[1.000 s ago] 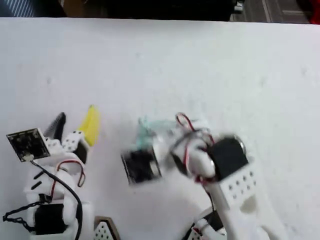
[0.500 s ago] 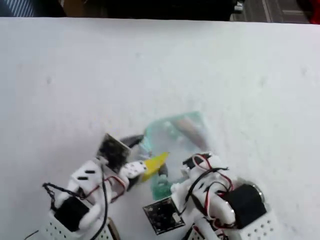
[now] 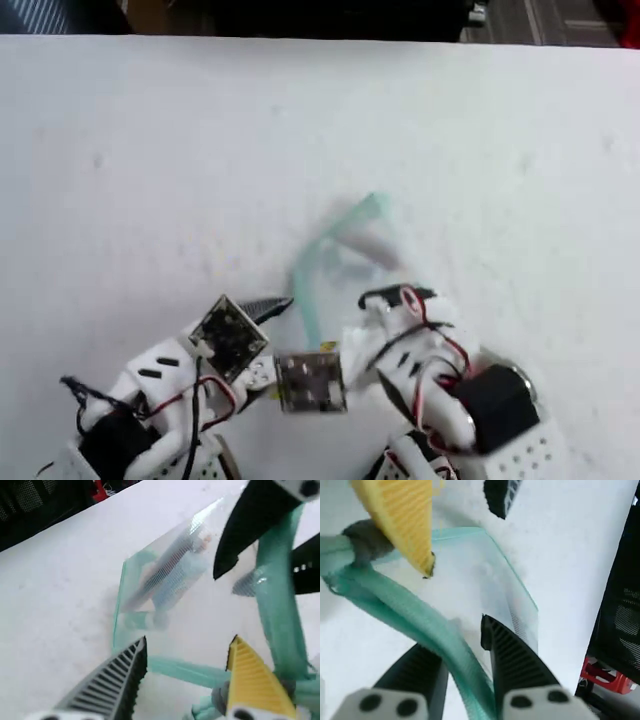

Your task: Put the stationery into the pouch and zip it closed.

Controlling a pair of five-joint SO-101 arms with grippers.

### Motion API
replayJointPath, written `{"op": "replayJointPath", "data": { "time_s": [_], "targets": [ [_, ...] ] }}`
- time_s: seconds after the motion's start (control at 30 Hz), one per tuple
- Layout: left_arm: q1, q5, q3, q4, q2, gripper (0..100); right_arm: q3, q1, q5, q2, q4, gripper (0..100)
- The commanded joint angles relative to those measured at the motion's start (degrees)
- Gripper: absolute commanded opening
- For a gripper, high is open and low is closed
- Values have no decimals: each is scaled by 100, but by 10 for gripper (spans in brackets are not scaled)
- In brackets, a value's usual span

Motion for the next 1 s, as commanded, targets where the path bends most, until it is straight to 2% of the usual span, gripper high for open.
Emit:
{"op": "replayJointPath", "data": {
  "time_s": [0.0,0.13,0.47,0.6,0.73,0.97],
  "targets": [
    [233,-53,-290,158,75,282,-360,22,-826,180,-971,17],
    [-251,-343,-308,149,75,280,-360,374,-1495,215,-1727,17],
    [-2070,-35,-290,-255,75,279,316,936,-1565,277,-2422,17],
    [-2853,-26,-264,-580,75,279,387,980,-1565,277,-2413,17],
    [-3336,-44,-316,-738,66,279,378,954,-1538,268,-2422,17],
    [-3969,-88,-1591,-290,66,281,369,971,-1512,215,-2510,17]
  ]
}}
